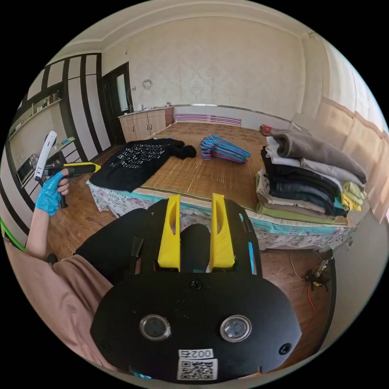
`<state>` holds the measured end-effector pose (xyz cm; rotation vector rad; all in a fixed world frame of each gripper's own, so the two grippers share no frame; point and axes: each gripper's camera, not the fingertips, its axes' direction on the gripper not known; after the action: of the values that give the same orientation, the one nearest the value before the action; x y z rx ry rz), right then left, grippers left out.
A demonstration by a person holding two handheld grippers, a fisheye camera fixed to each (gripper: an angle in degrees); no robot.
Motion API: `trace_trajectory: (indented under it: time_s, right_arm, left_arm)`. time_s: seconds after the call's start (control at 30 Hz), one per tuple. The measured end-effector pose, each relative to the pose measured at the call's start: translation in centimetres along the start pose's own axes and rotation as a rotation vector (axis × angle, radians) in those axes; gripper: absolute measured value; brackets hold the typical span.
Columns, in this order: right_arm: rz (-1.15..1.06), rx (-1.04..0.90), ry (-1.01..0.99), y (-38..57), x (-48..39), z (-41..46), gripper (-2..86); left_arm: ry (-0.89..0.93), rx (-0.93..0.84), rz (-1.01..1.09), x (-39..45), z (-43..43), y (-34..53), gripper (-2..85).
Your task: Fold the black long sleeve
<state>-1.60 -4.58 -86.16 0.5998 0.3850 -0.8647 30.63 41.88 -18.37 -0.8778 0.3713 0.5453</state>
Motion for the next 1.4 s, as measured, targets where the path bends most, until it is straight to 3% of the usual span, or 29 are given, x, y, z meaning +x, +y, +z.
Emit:
trace_trajectory:
  time_s: [0.27, 0.47, 0.67, 0.87, 1.13, 1.4]
  right_arm:
    - [-0.053, -0.020, -0.053, 0.2, -2.0, 4.6, 11.5]
    - [-0.175, 0.012, -0.141, -2.5, -3.6, 8.7, 11.6]
    - [-0.312, 0.036, -0.282, -8.4, -5.2, 12.5, 11.4]
    - [-0.298, 0.109, -0.348, -12.6, -4.8, 17.7, 11.0]
    - [-0.298, 0.063, -0.338, -12.6, -4.9, 27.4, 11.3]
    - [-0.319, -0.047, -0.307, -9.9, -7.3, 36.6, 11.4]
  left_arm:
    - [0.076, -0.027, 0.054, -2.2, 3.7, -0.4, 3.4]
    - [0.104, 0.061, 0.063, -5.1, 7.7, -1.2, 5.7]
    - [0.086, 0.003, 0.091, -7.6, 13.9, -3.7, 10.2]
    - [0.105, -0.072, 0.065, -10.0, 20.0, -5.7, 12.4]
    - [-0.056, -0.130, 0.094, -11.0, 24.6, -6.9, 10.6]
    - [-0.037, -0.120, 0.080, -12.5, 24.7, -7.7, -0.3]
